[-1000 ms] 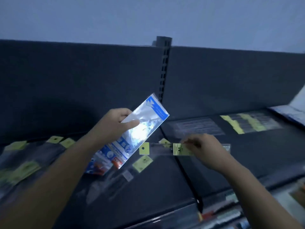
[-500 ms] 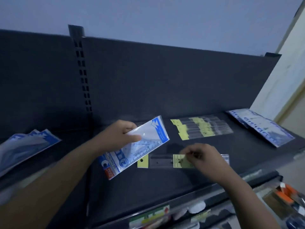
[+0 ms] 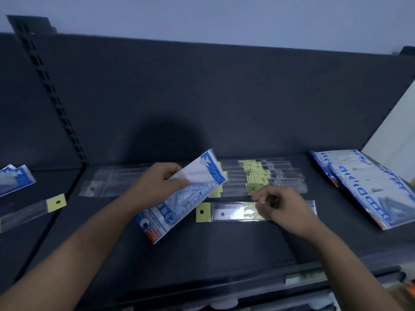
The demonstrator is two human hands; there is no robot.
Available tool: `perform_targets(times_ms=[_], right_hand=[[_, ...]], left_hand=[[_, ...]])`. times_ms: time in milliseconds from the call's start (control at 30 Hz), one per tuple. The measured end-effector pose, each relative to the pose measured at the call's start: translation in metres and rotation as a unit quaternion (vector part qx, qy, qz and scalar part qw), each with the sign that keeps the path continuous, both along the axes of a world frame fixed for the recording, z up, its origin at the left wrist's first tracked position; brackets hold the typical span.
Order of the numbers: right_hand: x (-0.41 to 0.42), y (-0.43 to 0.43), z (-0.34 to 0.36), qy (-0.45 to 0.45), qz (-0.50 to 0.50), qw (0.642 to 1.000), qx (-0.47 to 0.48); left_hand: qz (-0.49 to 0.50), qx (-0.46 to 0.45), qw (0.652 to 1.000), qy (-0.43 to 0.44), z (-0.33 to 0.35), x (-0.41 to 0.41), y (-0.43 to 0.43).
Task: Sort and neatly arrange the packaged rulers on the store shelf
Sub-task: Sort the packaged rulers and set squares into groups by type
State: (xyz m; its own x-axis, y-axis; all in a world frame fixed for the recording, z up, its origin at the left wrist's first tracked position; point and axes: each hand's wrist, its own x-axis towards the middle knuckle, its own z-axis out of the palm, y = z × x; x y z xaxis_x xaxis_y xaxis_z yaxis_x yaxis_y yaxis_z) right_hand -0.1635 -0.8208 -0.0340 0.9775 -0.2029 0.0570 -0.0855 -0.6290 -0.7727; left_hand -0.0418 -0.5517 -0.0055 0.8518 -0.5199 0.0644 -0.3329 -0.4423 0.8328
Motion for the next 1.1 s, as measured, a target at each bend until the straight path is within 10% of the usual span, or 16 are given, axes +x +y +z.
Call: perform_targets(times_ms=[300, 667, 1100], right_hand=[[0.052, -0.027, -0.006, -0.033, 0.0, 0.999, -0.008], [0.004, -0.115, 0.04, -0.061, 0.05, 0.938, 0.339], [-0.11, -0.361, 0.007, -0.033, 0.027, 0.996, 0.075]], left_hand=[[-0.039, 0.002, 0.999, -0.018, 0.003, 0.035, -0.043], [-0.218, 0.025, 0.975, 0.037, 0.026, 0.003, -0.19], [-0.194, 0.098, 0.976, 0.019, -0.008, -0.121, -0.441]])
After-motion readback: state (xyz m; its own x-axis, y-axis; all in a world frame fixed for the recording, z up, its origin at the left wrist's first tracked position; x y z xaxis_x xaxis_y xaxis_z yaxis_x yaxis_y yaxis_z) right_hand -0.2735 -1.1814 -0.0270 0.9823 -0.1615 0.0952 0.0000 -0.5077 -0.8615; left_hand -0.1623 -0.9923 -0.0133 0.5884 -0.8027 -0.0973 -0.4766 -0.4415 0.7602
